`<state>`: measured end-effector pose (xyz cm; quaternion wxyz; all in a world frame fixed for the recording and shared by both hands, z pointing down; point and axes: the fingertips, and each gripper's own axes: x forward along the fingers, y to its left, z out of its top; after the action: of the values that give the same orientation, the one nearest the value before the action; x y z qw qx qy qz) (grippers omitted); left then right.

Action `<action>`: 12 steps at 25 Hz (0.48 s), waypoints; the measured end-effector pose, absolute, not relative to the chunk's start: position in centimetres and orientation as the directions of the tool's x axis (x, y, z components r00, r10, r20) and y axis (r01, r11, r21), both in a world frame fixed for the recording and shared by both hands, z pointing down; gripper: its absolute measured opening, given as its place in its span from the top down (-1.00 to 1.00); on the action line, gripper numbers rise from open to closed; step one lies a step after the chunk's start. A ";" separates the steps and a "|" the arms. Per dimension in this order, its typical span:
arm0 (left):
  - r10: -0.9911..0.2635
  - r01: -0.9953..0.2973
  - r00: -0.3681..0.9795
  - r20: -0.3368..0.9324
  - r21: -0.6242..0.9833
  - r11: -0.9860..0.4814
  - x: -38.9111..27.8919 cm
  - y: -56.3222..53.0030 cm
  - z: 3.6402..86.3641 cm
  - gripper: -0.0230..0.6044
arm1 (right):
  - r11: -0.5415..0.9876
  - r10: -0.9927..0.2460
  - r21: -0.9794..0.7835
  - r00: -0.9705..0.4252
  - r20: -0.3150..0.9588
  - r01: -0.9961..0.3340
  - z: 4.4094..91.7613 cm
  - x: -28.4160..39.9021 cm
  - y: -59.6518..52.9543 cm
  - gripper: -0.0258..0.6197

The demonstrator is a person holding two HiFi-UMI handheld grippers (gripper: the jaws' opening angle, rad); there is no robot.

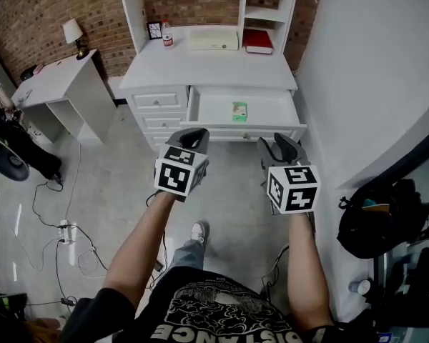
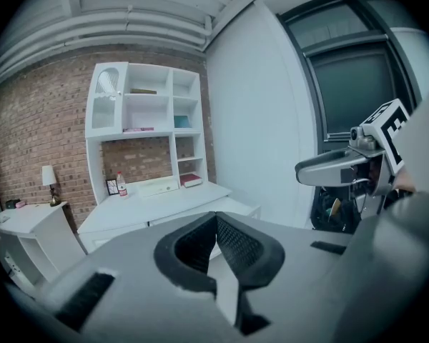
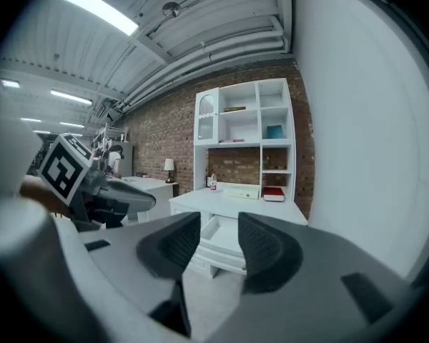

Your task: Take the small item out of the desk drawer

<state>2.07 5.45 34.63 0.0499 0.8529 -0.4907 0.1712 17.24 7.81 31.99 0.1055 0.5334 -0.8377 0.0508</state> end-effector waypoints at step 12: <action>-0.794 -0.833 0.499 0.347 -0.059 -0.550 -1.0 -5.6 34.7 0.90 | 0.393 -0.884 0.025 -0.370 0.285 -0.919 32.7 14.4 -2.4 0.24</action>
<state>-1.01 -5.63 34.65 0.0582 0.8639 -0.4708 0.1690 14.38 -2.38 32.69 0.1273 0.5467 -0.8247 0.0690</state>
